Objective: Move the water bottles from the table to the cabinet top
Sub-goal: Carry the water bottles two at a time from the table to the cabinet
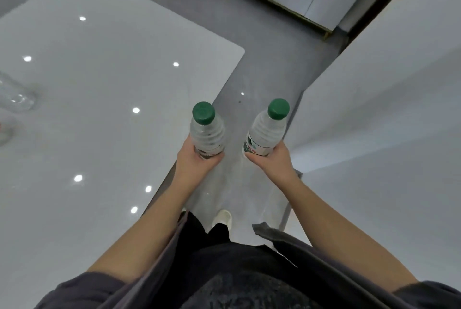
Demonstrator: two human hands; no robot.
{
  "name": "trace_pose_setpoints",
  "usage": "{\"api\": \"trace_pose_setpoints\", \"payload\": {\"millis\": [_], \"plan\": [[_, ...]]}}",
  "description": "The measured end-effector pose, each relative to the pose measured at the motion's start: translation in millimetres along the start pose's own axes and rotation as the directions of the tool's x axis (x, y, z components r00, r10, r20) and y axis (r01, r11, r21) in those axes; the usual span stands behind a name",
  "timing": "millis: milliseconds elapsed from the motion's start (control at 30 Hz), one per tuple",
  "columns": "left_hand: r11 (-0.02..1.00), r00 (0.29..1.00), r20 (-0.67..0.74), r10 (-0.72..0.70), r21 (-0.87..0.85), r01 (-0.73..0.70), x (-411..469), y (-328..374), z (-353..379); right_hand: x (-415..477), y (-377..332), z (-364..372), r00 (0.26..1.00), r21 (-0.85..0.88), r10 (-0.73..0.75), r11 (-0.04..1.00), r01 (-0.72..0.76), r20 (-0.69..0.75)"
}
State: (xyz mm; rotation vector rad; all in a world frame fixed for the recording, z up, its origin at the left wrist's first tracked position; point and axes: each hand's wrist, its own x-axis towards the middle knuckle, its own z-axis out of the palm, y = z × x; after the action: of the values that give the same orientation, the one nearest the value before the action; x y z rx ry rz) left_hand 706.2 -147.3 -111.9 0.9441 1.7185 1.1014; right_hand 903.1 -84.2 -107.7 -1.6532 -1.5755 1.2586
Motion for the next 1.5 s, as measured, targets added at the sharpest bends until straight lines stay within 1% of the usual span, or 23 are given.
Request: {"api": "trace_pose_setpoints", "payload": {"millis": [133,267,333,433,567,633,733,867,1000,1100,1233,1500], "plan": [[0.994,0.988,0.111,0.105,-0.008,-0.104,14,35,31,-8,0,-38,0.989,0.074,0.042,0.997,-0.032,-0.139],[0.973,0.950,0.215,0.227,-0.024,-0.228,34,74,52,-9,-22,-64,0.954,0.170,0.049,0.986,0.002,-0.296],[0.962,0.930,0.248,0.271,-0.047,-0.268,42,99,60,-7,-40,-77,0.933,0.215,0.036,0.976,0.045,-0.358],[0.930,0.893,0.260,0.366,-0.126,-0.345,55,141,69,-1,-73,-99,0.901,0.239,-0.024,0.961,0.140,-0.432],[0.861,0.816,0.278,0.507,-0.207,-0.465,69,214,65,7,-128,-128,0.839,0.252,-0.114,0.924,0.286,-0.533],[0.820,0.779,0.260,0.571,-0.235,-0.522,77,249,62,11,-158,-144,0.820,0.248,-0.163,0.905,0.346,-0.549],[0.780,0.743,0.246,0.623,-0.262,-0.568,84,296,55,14,-201,-169,0.800,0.225,-0.222,0.887,0.403,-0.558],[0.739,0.701,0.237,0.673,-0.269,-0.618,91,345,47,12,-250,-192,0.781,0.184,-0.299,0.868,0.462,-0.549],[0.723,0.678,0.251,0.690,-0.269,-0.636,95,379,41,13,-277,-202,0.755,0.135,-0.339,0.862,0.488,-0.562],[0.719,0.666,0.269,0.695,-0.248,-0.650,101,397,38,16,-289,-207,0.735,0.097,-0.364,0.860,0.501,-0.572],[0.723,0.666,0.280,0.691,-0.236,-0.650,107,411,36,23,-302,-210,0.735,0.086,-0.377,0.859,0.505,-0.563],[0.726,0.668,0.287,0.687,-0.222,-0.651,121,418,35,47,-307,-215,0.726,0.063,-0.348,0.879,0.473,-0.593]]}}
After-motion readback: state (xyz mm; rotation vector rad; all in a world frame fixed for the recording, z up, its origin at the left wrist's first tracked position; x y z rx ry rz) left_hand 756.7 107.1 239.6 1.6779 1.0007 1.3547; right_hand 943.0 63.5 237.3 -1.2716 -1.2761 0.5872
